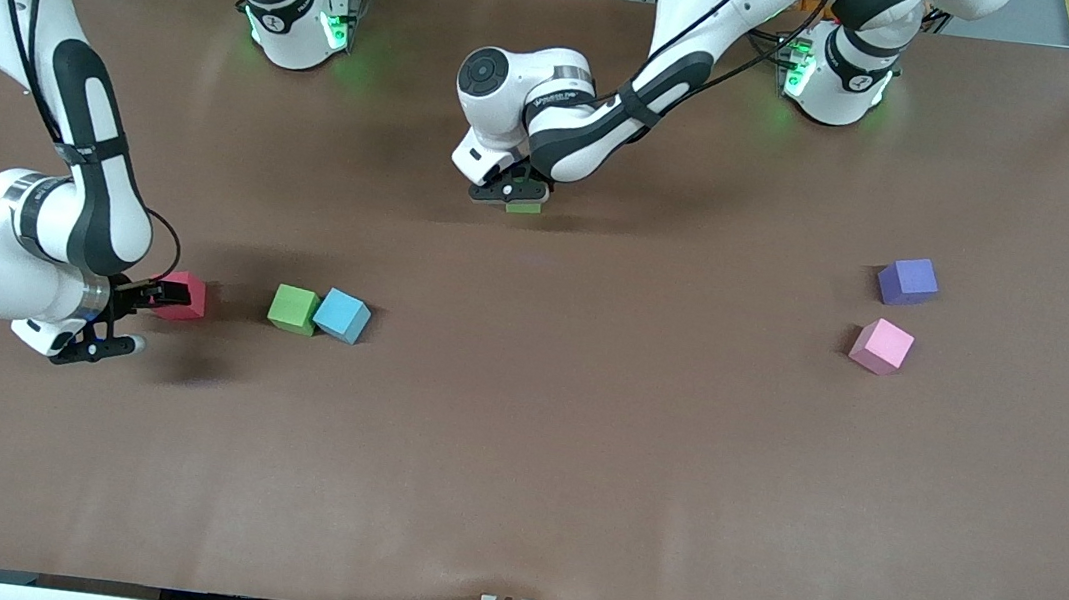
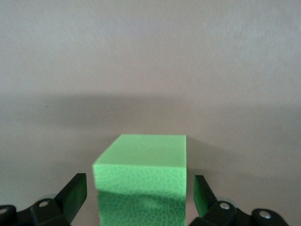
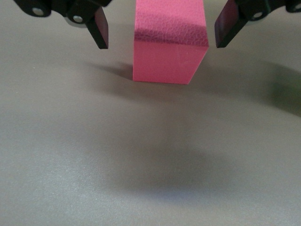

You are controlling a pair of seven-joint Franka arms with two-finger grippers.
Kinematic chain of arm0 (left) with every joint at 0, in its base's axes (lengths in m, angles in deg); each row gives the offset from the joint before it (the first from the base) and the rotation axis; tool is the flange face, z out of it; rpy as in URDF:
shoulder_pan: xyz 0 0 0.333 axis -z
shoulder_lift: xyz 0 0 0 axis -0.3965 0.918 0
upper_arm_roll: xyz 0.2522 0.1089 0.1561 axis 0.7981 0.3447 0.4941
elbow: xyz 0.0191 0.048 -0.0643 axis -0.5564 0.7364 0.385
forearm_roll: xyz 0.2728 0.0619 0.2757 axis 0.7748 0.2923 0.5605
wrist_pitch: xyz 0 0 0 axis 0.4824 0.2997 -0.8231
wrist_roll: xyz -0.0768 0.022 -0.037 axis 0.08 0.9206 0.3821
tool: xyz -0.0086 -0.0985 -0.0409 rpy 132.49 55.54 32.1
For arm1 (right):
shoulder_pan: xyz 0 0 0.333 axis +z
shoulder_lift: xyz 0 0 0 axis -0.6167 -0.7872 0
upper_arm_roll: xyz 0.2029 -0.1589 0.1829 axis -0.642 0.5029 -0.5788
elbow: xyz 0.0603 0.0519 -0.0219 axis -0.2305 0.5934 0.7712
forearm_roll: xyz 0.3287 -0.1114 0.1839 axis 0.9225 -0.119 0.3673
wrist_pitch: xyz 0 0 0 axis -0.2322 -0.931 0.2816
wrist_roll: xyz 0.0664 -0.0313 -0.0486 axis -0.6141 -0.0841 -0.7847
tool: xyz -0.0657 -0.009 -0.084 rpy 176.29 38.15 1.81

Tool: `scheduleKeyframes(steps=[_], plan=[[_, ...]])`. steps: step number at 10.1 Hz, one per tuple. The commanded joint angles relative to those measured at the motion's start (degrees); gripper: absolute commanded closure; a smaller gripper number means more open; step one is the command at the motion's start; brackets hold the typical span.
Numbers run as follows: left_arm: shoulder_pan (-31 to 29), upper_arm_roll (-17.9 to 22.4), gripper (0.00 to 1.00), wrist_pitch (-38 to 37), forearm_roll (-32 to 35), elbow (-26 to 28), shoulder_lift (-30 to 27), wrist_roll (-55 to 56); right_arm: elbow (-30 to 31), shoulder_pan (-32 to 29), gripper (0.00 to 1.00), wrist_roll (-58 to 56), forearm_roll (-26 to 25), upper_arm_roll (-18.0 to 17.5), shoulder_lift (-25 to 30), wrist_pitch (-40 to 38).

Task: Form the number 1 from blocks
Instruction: 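Place the green cube below pink with the left gripper while the right gripper lifts red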

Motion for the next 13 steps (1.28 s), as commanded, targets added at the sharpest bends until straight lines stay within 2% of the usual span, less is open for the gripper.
scheduleKeyframes(steps=[1,3,6,9,13], plan=[[-3.7,0.6,0.00,-3.8,-1.6,0.7,-7.0,-0.8,-0.3,1.2,0.00,2.6,0.3,0.6,-0.7,-0.6],[-10.3,0.6,0.00,-4.3,-1.6,0.6,-11.8,-1.0,-0.3,1.3,0.00,2.7,0.3,0.6,-1.1,-0.7],[-21.7,0.6,0.00,-4.3,-1.3,0.7,-13.1,-1.3,-0.2,2.2,0.03,2.7,0.3,1.5,-1.9,-0.7],[-34.5,0.6,0.00,-4.3,-0.9,1.0,-12.1,-1.7,-0.2,2.4,0.17,3.5,0.3,2.1,-2.0,-1.8],[-46.1,1.6,0.00,-4.3,1.6,1.4,-8.0,-3.9,-0.3,3.5,0.34,3.5,0.3,3.9,-2.0,-2.6]])
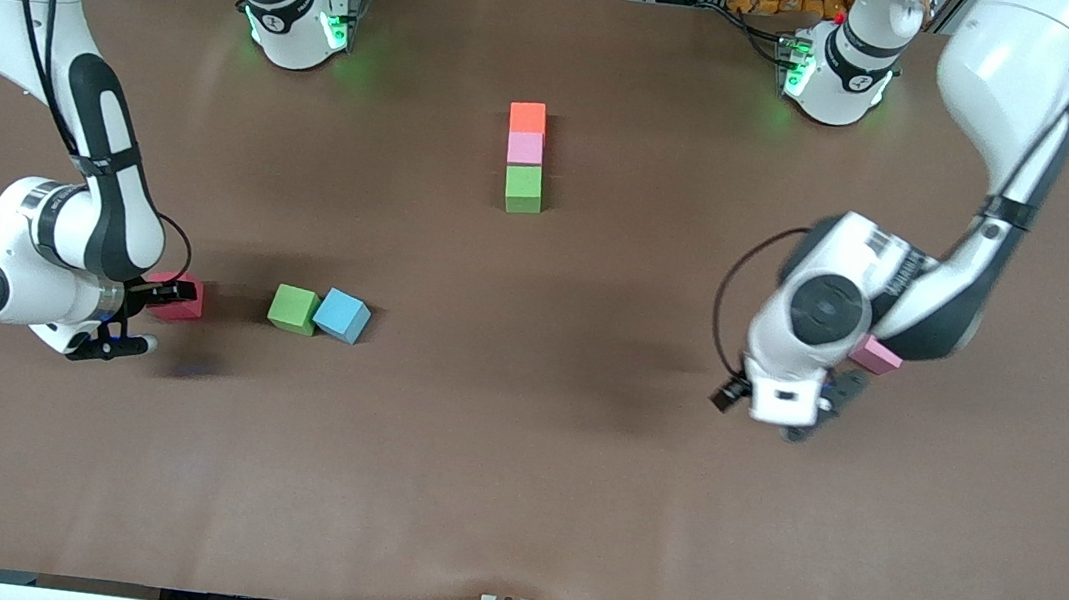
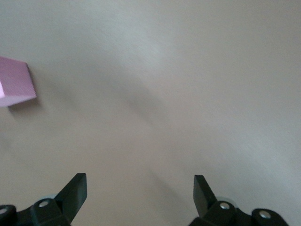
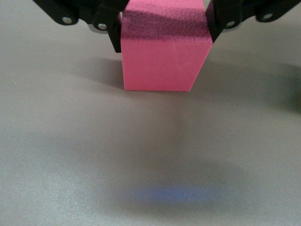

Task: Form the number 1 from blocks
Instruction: 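Place the green cube below pink with the left gripper while the right gripper lifts red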

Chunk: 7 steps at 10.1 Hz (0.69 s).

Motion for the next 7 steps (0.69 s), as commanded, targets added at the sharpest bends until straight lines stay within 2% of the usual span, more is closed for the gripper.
scheduleKeyframes(steps=[1,3,5,7], plan=[[-5.0,0.0,0.00,0.0,3.3,0.2,3.4,-4.3,-0.5,1.2,0.35,0.6,0.3,1.5,0.0,-0.9],[-8.9,0.0,0.00,0.0,4.8,1.0,3.9,-15.5,-0.5,1.5,0.38,0.9,0.9,1.5,0.7,-0.9],[-12.8,-0.1,0.00,0.0,4.9,3.8,1.7,-30.2,-1.3,1.4,0.38,2.1,1.0,1.5,1.7,-0.9],[-15.7,-0.6,0.00,1.5,4.9,7.8,-2.1,-38.1,-2.8,1.6,0.38,4.0,1.0,1.5,2.8,-1.4]])
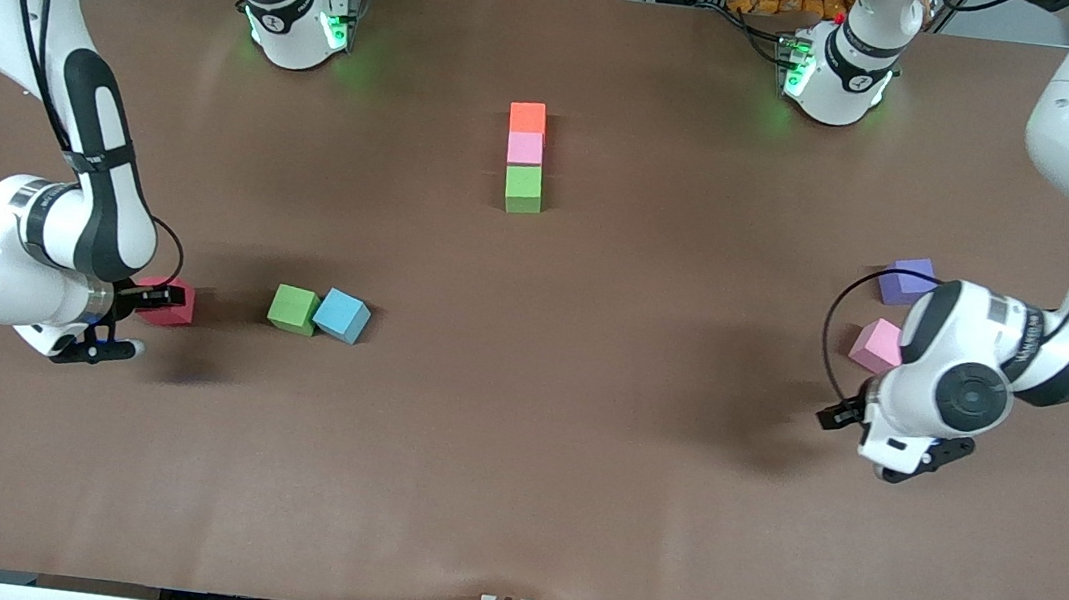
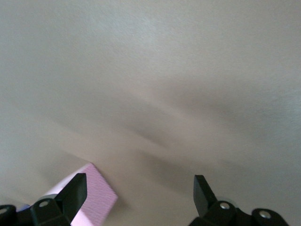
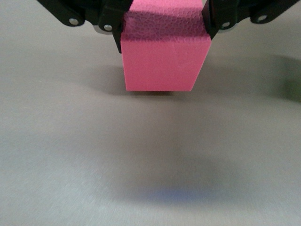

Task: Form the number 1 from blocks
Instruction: 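Place the red cube below green with the right gripper while the left gripper reaches pink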

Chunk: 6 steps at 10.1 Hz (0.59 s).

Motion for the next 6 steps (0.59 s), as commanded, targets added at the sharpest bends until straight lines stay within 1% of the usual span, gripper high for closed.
scheduleKeyframes(steps=[1,2,3,4,5,6], plan=[[-2.7,-1.4,0.00,3.1,1.3,8.1,-7.1,-5.8,-1.9,0.8,0.38,3.0,0.8,0.6,3.5,-3.3],[-2.9,-2.2,0.00,5.6,1.3,10.9,-9.2,-7.5,-3.8,1.7,0.38,4.4,0.8,0.6,5.4,-6.3],[-3.0,-3.0,0.00,7.3,1.3,13.1,-10.8,-11.3,-4.8,3.5,0.38,7.0,0.8,0.6,7.9,-7.5],[-3.0,-3.2,0.00,7.8,1.1,14.2,-11.5,-15.7,-4.9,5.6,0.38,10.2,0.8,0.6,10.0,-7.5],[-3.2,-4.4,0.00,8.3,0.9,14.9,-11.7,-17.1,-4.7,8.0,0.38,14.0,0.9,0.6,11.9,-7.4],[-4.7,-6.7,0.00,9.2,0.8,15.9,-11.9,-17.1,-4.6,10.7,0.38,18.5,0.9,0.6,13.5,-7.3]])
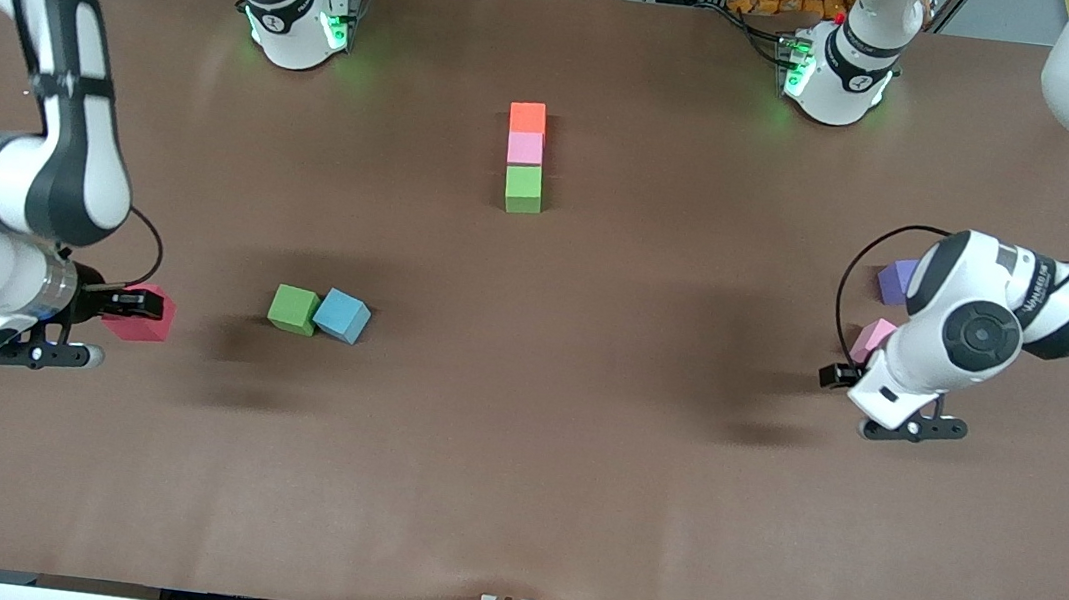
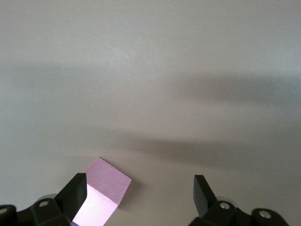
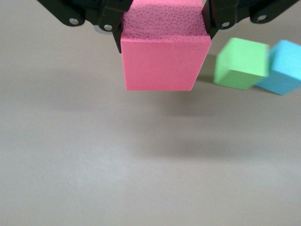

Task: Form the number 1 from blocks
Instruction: 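Place the red cube below green with the right gripper while the left gripper reaches pink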

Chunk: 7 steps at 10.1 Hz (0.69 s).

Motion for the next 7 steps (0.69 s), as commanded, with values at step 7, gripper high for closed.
scheduleKeyframes(steps=[7], plan=[[-11.9,-8.7,0.00,3.7,1.2,2.4,-0.8,-4.0,2.3,27.4,0.38,35.8,8.1,0.8,3.0,7.1]])
